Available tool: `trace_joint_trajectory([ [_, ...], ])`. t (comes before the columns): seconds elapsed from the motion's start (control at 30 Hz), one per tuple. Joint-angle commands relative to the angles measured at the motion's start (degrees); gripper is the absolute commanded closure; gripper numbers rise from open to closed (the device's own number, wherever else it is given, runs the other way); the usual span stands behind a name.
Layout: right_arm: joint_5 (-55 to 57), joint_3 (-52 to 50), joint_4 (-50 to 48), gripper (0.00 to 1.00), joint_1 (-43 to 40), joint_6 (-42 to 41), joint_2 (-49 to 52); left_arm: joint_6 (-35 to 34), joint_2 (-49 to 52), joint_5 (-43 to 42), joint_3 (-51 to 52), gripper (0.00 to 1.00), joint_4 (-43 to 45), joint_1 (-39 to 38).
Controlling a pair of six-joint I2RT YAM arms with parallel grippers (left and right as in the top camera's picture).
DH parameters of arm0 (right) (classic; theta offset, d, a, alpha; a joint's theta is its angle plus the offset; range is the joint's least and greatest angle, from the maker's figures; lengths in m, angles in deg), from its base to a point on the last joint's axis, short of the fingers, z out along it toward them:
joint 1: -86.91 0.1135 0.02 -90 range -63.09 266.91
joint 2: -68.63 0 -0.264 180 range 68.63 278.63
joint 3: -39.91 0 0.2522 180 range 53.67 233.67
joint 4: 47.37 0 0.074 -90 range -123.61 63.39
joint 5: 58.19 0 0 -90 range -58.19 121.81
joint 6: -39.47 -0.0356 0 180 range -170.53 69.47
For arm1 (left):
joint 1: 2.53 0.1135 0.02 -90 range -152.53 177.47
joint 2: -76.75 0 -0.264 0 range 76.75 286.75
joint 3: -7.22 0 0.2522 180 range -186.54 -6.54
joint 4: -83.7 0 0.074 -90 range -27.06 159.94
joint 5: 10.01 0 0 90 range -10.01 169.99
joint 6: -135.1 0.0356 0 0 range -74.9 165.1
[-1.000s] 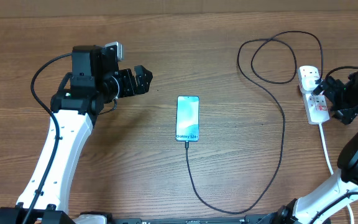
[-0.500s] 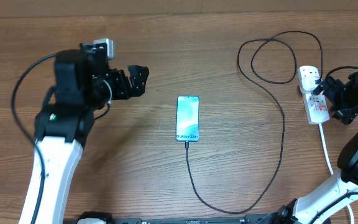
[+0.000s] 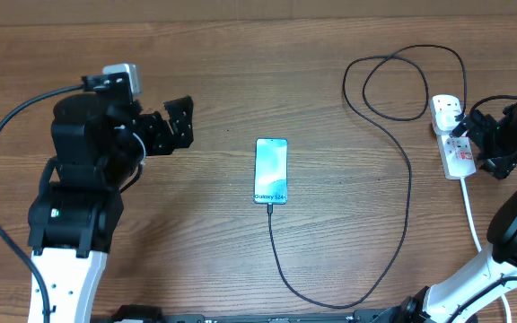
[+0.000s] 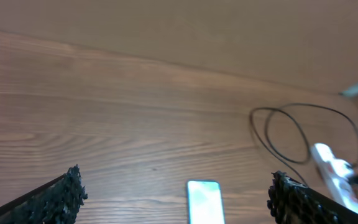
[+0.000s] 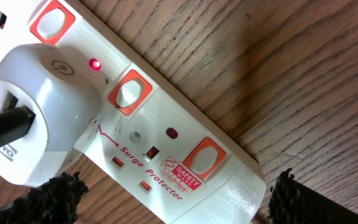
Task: Plug charger to phone and switch on socket
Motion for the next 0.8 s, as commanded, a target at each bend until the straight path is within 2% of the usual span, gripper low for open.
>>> trace_joint_trajectory([
  [0.0,0.48,1.4,-0.33,0.0,-0.04,0.42,-1.66,0.48,-2.95,6.03,2.86,0.01,-2.19,0.26],
  [0.13,0.48,1.4,-0.33,0.0,-0.04,0.42,-1.66,0.44,-6.19,7.3,9.14,0.0,-3.89,0.26],
  [0.23,0.48,1.4,-0.33,0.0,-0.04,0.42,-1.66,0.37,-9.09,7.26,15.43,0.0,-0.96,0.26],
  [0.37,0.48,1.4,-0.33,0.0,-0.04,0.42,-1.66,-0.02,-14.62,6.51,25.81,0.01,9.73,0.26],
  [0.6,0.48,1.4,-0.33,0.0,-0.04,0.42,-1.66,-0.22,-24.98,3.23,42.05,0.0,33.97,0.26],
  [0.77,0.48,1.4,-0.33,0.0,-0.04,0.42,-1.66,-1.31,-31.39,2.75,51.43,0.0,44.63,0.31],
])
